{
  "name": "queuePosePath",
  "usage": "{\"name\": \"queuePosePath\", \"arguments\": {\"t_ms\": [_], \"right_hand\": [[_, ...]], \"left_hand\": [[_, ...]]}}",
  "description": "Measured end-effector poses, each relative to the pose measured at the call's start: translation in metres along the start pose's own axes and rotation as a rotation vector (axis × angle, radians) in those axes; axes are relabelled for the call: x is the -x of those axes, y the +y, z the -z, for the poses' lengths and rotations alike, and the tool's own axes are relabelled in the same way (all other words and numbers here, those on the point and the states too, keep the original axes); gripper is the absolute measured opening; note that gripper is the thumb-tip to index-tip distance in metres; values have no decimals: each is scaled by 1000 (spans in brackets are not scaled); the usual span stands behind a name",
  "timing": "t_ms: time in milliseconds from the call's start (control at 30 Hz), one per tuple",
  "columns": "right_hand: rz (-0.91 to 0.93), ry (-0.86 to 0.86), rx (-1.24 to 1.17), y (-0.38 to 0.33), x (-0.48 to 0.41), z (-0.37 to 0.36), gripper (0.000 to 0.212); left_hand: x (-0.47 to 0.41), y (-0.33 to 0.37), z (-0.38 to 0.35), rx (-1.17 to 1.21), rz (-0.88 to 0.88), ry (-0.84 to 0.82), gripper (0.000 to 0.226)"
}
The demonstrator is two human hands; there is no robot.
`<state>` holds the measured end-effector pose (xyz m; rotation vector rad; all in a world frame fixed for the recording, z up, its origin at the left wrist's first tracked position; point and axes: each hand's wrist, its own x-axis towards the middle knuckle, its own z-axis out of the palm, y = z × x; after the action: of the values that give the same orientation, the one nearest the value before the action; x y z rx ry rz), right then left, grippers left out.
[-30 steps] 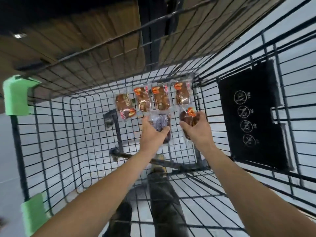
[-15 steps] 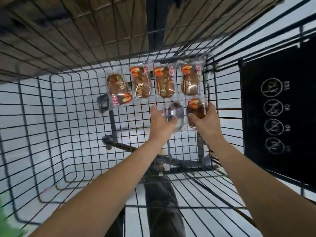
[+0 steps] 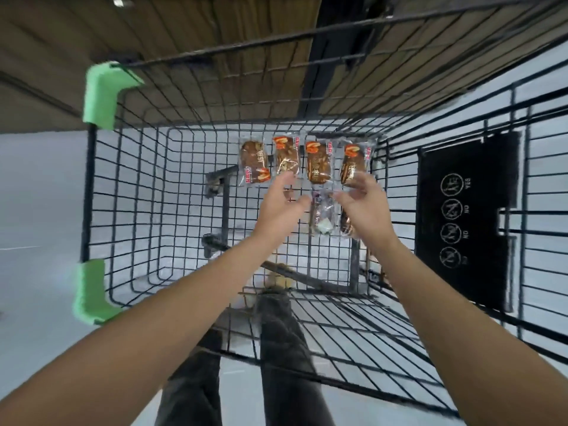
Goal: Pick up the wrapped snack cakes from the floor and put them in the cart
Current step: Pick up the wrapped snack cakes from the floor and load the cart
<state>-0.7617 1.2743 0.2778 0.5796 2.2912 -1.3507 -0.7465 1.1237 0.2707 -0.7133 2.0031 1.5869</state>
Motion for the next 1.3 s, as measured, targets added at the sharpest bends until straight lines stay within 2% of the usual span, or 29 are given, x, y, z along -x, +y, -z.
{"name": "queuePosePath", "arguments": {"t_ms": [133,300,567,967,1167,1300], "right_hand": [[94,-43,-43,-55,34,-10,54],[244,-137,-35,-124,81,-42,46],[458,-366,87,-230,178,-149,39],[665,-705,211,-320,385,-391,33],[710,-846,259,-331,490,-503,37],[745,-930,301,-325,545,-565,36]], "left_hand": [[38,28,49,77,-78,58,57],[88,43,129,223,-154,258,59],[174,19,266,434,-188,555,57],[337,-108,505,594,-134,898,57],[426,-181,592,623,-182,1132,37],[469,-231,636,648,-150,1232,40]]}}
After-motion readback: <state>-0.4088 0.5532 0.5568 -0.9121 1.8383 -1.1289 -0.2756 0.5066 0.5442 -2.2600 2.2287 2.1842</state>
